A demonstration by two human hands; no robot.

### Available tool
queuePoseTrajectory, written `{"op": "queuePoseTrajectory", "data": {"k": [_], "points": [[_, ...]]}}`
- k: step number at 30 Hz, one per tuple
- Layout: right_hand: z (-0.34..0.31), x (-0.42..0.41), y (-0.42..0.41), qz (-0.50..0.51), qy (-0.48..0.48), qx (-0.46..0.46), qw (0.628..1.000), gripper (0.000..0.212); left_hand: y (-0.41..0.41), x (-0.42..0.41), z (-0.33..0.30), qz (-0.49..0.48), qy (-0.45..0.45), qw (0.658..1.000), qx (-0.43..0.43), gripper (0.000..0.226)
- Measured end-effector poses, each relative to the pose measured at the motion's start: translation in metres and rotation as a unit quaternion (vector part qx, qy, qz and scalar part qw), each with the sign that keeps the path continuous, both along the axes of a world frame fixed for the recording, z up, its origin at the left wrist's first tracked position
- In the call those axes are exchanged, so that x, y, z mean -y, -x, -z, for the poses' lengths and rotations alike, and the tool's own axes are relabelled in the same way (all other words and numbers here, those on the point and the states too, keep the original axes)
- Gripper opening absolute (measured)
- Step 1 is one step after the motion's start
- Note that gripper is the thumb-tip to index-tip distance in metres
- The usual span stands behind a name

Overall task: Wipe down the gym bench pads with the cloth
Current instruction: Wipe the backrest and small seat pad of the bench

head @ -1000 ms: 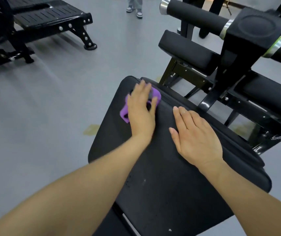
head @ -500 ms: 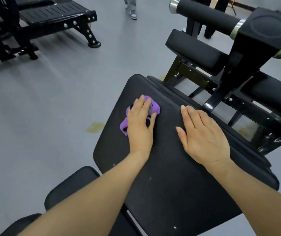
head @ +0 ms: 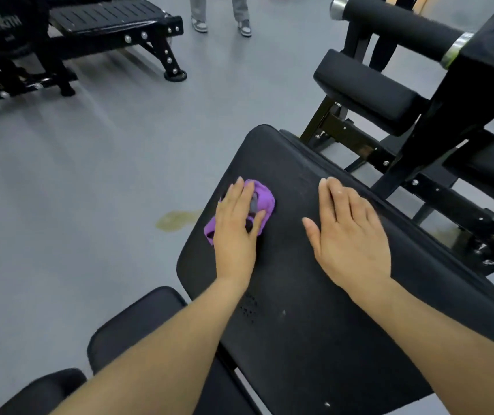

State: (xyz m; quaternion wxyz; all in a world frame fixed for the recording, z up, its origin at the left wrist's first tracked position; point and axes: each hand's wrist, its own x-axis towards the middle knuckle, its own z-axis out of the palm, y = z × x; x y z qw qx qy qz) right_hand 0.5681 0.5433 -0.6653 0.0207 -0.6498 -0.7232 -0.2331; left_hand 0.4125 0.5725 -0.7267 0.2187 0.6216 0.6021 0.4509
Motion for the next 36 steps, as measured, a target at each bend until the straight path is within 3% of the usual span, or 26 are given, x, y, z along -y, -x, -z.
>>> {"op": "queuePoseTrajectory", "data": {"k": [4,10,12,20,26,30,33,36], "points": [[0.006,-0.002,0.000,0.017,0.008,0.015,1.000,0.069,0.016,0.037,0.030,0.006,0.007,1.000,-0.019,0.050],[0.007,-0.003,0.003,0.024,-0.002,0.027,0.999,0.070,0.019,-0.049,-0.002,-0.081,0.013,0.996,0.034,0.046],[0.008,-0.002,0.002,0.027,-0.008,0.029,0.999,0.070,0.022,-0.057,-0.005,-0.070,0.006,0.997,0.041,0.045],[0.008,-0.003,0.003,0.032,-0.001,0.026,0.999,0.071,0.017,0.028,0.030,-0.048,0.024,0.998,0.013,0.046],[0.010,-0.003,0.001,0.019,-0.018,0.031,0.999,0.070,0.028,-0.056,-0.005,-0.083,0.020,0.996,0.025,0.041],[0.010,-0.002,0.001,0.018,-0.013,0.027,0.999,0.071,0.029,-0.004,0.015,-0.052,0.015,0.998,0.040,0.045],[0.008,-0.001,0.002,0.019,-0.001,0.021,1.000,0.072,0.033,0.051,0.037,-0.045,0.060,0.996,0.044,0.047],[0.008,0.000,0.004,0.023,0.000,0.016,1.000,0.071,0.034,0.053,0.041,-0.047,0.075,0.996,0.025,0.047]]}}
